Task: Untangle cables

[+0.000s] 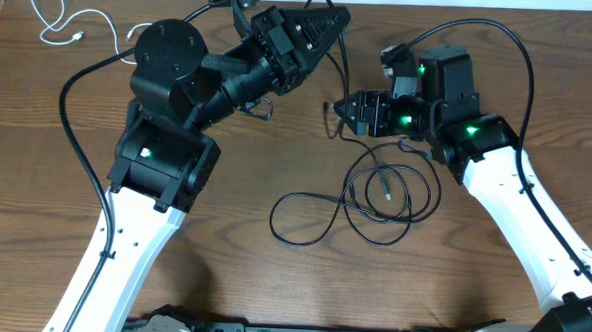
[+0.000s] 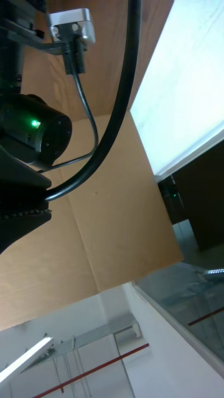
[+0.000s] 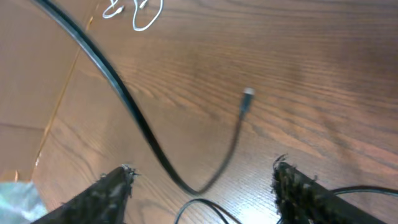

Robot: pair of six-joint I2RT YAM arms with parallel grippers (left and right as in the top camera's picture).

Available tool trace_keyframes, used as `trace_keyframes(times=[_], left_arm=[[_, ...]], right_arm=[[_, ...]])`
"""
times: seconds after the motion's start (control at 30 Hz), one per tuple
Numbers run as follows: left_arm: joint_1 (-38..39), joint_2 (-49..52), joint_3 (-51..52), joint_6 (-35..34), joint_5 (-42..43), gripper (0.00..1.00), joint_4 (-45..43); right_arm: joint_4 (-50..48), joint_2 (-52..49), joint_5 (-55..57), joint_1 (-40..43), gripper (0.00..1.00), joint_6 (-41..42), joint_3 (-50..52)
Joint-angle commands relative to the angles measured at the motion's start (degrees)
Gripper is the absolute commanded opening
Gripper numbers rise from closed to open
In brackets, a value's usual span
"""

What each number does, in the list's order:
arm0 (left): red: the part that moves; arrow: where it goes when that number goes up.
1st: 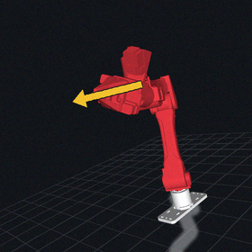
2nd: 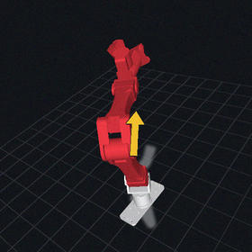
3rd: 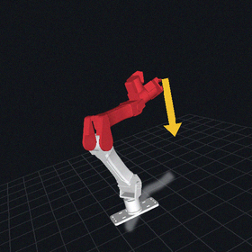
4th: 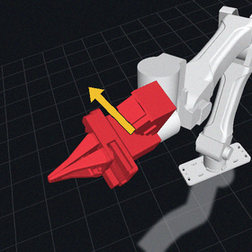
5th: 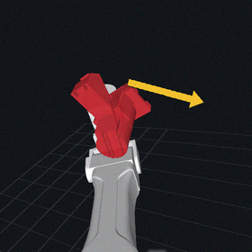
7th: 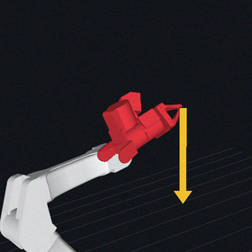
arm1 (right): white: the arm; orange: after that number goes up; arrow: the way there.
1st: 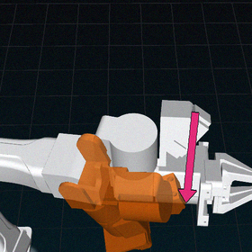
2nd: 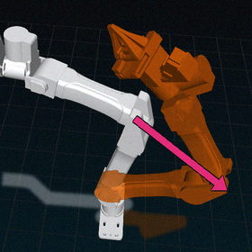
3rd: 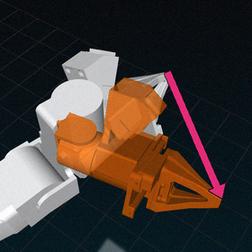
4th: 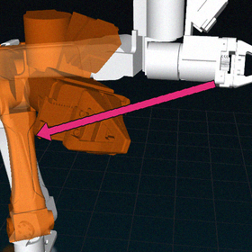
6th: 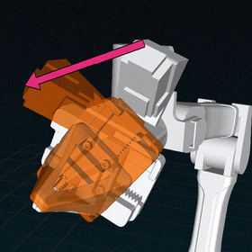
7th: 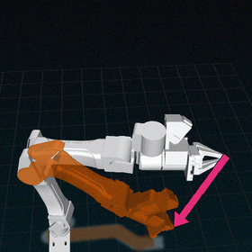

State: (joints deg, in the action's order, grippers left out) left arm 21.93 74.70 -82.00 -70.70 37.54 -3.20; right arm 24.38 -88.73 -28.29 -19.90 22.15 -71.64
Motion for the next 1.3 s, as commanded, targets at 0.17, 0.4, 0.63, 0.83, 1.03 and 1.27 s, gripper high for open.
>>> trace_keyframes(times=[0.17, 0.4, 0.63, 0.83, 1.03, 1.27], left_arm=[[0.2, -0.7, -0.4, -1.4, 2.0, 0.07, -0.7], [0.2, -0.7, -0.3, -1.6, 2.3, 0.08, -0.7], [0.2, -0.6, -0.3, -1.5, 2.3, 0.08, -0.7], [0.2, -0.6, -0.3, -1.4, 2.1, 0.08, -0.7], [0.2, -0.6, -0.3, -1.4, 2.0, 0.07, -0.7], [0.2, -0.6, -0.3, -1.4, 1.8, 0.08, -0.7]], right_arm=[[-1.4, -3.1, 0.9, -2.0, 0.56, 0.5, -0.6], [-5.5, -5.0, -3.9, -2.6, 0.54, 0.5, -0.6], [-5.7, -4.8, -6.1, -1.7, 0.61, -0.9, -0.6], [-5.3, -3.2, -9.5, 2.9, 0.63, -0.3, -0.6], [-5.4, -1.9, -21.2, 6.7, 0.66, -3.3, -0.6], [-4.2, -1.9, -22.2, 4.8, 0.66, -6.0, -0.6]])
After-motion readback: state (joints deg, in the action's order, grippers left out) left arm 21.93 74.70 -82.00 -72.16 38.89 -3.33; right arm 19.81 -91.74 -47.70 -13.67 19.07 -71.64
